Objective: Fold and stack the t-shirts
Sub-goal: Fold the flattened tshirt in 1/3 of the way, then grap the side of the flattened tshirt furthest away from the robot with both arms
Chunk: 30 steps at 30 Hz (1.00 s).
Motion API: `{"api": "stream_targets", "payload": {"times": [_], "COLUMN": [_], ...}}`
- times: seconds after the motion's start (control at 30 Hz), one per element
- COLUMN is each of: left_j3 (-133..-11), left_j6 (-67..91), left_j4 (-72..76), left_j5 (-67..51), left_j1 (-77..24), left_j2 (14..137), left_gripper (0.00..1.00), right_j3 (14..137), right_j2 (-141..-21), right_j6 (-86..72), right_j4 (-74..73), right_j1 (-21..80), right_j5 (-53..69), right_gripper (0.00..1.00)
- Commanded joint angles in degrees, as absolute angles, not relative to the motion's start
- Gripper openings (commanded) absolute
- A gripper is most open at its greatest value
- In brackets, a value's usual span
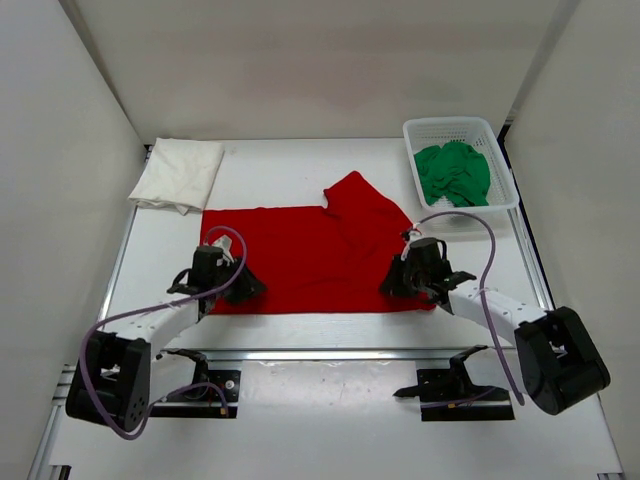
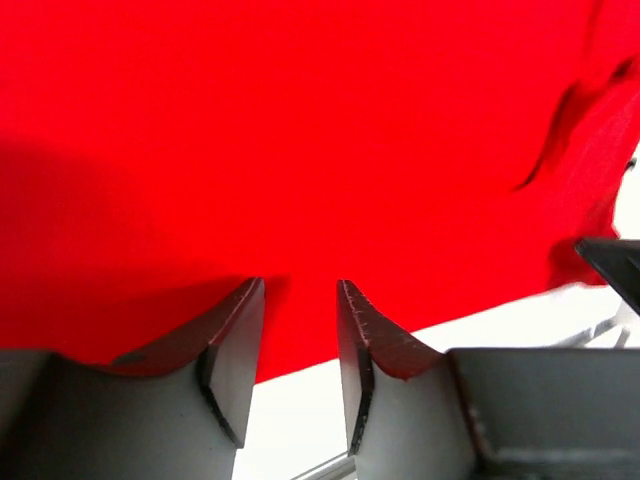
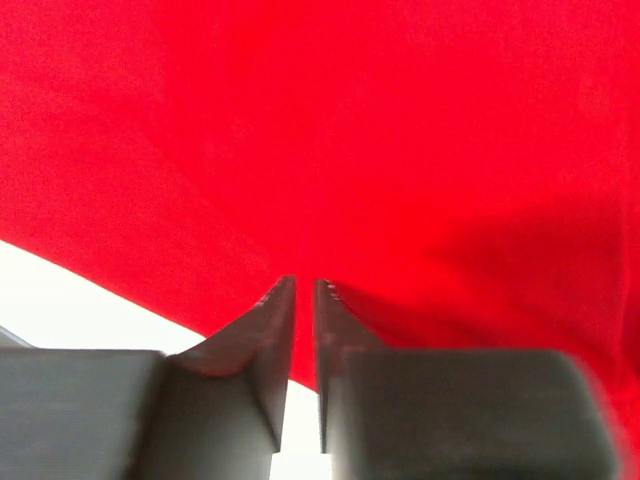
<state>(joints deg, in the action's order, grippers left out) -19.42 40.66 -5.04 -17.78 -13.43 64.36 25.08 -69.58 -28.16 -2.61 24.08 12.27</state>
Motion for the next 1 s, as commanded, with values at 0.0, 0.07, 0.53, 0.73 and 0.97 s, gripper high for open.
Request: {"api": "stream_targets", "payload": {"times": [0.0,0.07,0.53,0.73,0.97], "left_j3": [-31.8,-38.1,-72.4,-76.7,-78.9], "left_j6": [37.5,37.0,29.4,26.5,25.7], "left_j4": [-9.5,-7.8,-13.6,-17.7,-19.7], "left_j5": [-12.7,-11.5,-1.0,-0.1,2.7], "left_j1": [-12.7,-11.7,6.0,7.9,6.7], "left_j2": [64.9,68.3,105.0,110.5,114.4], "left_gripper": [0.47,0.47,0.36,0.38,0.42], "right_j3": [32.8,36.3,32.7,33.2,33.8], "right_j2": [-69.6,-71.7,-80.2,-80.5,-80.9], "right_j6": [-25.8,-25.0,-27.4,-27.1,-27.0], "right_j4": [-2.1,-0.4,15.7,16.1,15.7], "right_j1": [21.2,20.7,26.9,26.6,25.4], "right_j5": [15.4,18.1,23.9,24.7,25.0], "right_gripper": [0.16,0.19,0.01,0.01,0.01]}}
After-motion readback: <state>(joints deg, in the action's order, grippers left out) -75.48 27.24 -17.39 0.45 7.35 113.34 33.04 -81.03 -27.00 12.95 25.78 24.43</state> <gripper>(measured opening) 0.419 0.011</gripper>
